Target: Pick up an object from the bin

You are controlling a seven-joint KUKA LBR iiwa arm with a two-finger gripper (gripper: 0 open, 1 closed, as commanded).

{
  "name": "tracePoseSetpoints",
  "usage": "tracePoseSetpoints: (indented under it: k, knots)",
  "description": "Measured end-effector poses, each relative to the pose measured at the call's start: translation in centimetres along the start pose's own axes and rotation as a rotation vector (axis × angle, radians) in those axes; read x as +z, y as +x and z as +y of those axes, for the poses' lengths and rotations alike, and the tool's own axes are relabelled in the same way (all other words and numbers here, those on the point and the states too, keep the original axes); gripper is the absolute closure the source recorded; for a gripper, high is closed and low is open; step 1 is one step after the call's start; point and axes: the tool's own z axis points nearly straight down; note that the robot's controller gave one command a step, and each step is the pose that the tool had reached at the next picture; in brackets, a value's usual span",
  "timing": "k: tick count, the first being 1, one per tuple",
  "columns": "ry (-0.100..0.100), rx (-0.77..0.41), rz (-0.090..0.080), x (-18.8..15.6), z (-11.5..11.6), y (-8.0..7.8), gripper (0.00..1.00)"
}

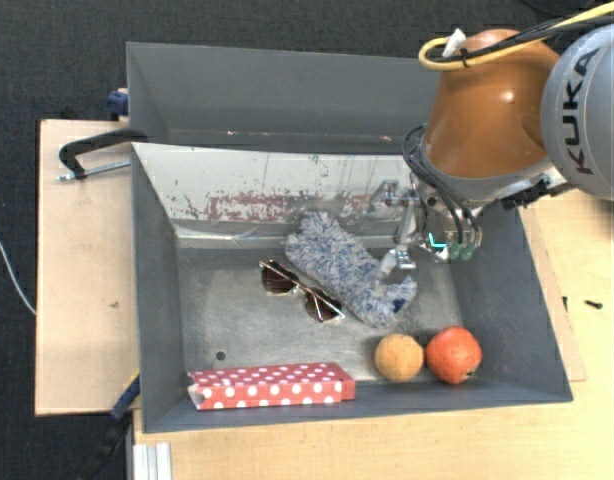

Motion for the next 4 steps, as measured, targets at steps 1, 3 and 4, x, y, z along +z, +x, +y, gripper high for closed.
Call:
tracePoseSetpoints:
  k: [1, 3, 4]
  knots:
    - [0.0, 0.0, -0.001, 0.0, 0.0, 0.0, 0.0]
    - [0.0, -0.004, -0.003, 12.4, -0.1, -1.4, 1.0]
    - [0.0, -0.004, -0.003, 12.4, -0.1, -1.4, 1.0]
